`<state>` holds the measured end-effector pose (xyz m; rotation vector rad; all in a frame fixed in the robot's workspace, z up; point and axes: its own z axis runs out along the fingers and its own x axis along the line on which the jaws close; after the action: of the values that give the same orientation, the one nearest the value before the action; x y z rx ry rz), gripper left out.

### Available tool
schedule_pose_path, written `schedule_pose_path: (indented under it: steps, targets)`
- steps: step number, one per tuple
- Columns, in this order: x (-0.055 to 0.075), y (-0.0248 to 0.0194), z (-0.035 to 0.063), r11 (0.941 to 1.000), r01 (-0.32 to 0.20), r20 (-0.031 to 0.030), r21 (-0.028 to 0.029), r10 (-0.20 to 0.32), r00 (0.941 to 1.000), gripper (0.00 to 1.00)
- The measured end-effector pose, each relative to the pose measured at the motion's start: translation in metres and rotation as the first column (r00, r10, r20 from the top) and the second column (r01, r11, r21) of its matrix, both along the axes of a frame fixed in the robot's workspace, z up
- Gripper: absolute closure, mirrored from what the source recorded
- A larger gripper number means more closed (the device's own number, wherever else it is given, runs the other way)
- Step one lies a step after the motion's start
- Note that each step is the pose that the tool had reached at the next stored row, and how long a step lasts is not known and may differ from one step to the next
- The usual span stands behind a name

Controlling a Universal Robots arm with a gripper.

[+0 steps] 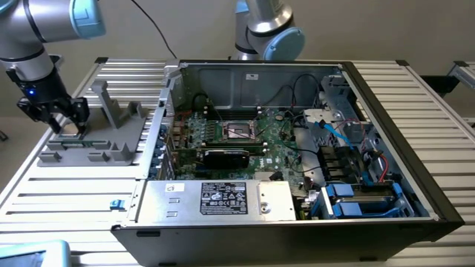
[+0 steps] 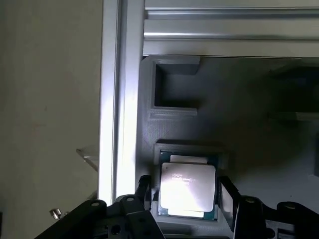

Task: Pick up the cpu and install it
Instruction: 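Pick up the cpu and move it towards the insertion slot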

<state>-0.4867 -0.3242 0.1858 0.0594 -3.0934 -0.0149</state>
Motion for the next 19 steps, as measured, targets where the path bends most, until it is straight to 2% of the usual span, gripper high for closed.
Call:
schedule_pose_path:
  steps: [2,4,5,8,9,14,16,19]
  targets:
    - [0.0000,0.0000,0.0001,1.0000,0.000,0.0170,-0.0001,0.000,0.9999,0.35]
    - [0.0001,0.0000,0.0000,1.0000,0.001,0.0199,0.0002,-0.001,0.9998,0.35]
    - [0.0000,0.0000,0.0001,1.0000,0.002,0.0202,0.0023,-0.002,0.9998,0.35]
    - [-0.0001,0.0001,0.0000,0.9998,0.006,0.0201,0.0199,-0.006,0.9998,0.35]
    - [-0.0001,0.0001,0.0000,0.9997,0.009,0.0201,0.0223,-0.009,0.9998,0.35]
    - [-0.0001,0.0000,-0.0001,0.9995,0.022,0.0180,0.0223,-0.023,0.9996,0.35]
    - [-0.0001,0.0000,-0.0002,0.9995,0.023,0.0141,0.0222,-0.023,0.9996,0.35]
    - [-0.0001,0.0000,-0.0002,0.9995,0.023,0.0137,0.0217,-0.024,0.9996,0.35]
